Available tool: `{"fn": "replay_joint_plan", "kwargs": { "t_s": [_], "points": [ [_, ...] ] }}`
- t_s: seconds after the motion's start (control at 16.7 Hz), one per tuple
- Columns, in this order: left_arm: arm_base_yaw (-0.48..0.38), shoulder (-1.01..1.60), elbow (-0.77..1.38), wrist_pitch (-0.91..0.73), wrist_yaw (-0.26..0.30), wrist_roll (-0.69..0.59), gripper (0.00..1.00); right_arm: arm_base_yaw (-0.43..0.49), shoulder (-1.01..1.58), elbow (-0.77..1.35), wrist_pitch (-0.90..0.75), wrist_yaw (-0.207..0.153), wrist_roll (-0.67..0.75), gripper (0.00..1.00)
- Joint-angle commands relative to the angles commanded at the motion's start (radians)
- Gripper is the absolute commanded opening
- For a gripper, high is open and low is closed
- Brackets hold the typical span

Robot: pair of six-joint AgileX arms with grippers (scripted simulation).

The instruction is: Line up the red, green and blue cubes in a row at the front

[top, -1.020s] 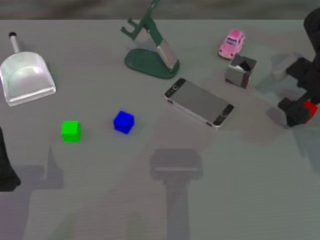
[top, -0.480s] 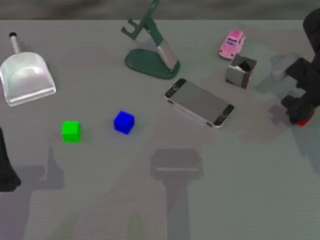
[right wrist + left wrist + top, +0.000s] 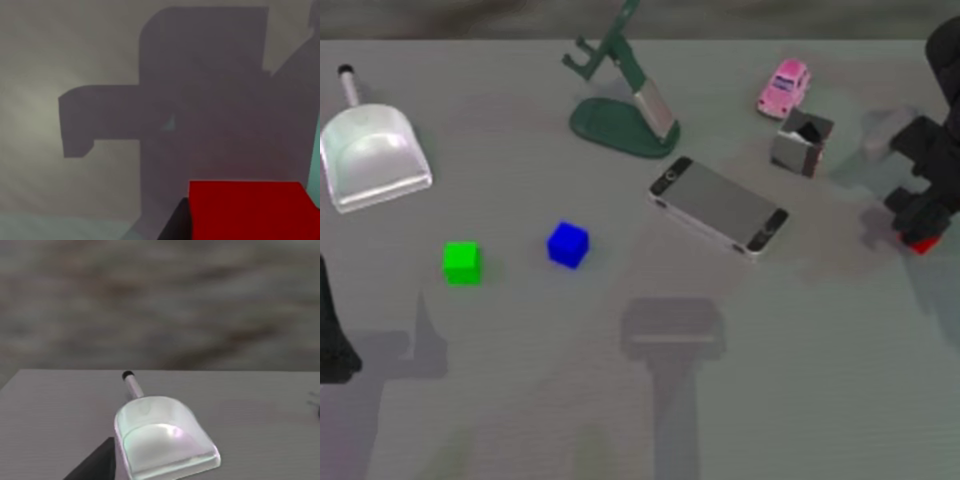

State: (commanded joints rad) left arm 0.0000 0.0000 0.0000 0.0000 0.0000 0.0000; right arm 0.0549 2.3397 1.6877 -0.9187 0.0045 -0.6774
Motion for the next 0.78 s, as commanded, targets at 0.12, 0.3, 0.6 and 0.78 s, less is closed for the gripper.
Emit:
{"fn": "replay_joint_plan", "kwargs": {
  "t_s": [0.12, 0.3, 0.6, 0.78],
  "points": [
    [0.0, 0.0, 0.0, 0.0, 0.0, 0.0, 1.0, 0.002, -0.047, 0.008, -0.032, -0.018, 0.017, 0.0],
    [0.0, 0.0, 0.0, 0.0, 0.0, 0.0, 1.0, 0.005, -0.066, 0.063, -0.102, -0.019, 0.015, 0.0],
    [0.0, 0.0, 0.0, 0.0, 0.0, 0.0, 1.0, 0.009, -0.114, 0.167, -0.261, -0.019, 0.016, 0.0],
    [0.0, 0.0, 0.0, 0.0, 0.0, 0.0, 1.0, 0.009, -0.117, 0.171, -0.266, -0.019, 0.016, 0.0]
  ]
}}
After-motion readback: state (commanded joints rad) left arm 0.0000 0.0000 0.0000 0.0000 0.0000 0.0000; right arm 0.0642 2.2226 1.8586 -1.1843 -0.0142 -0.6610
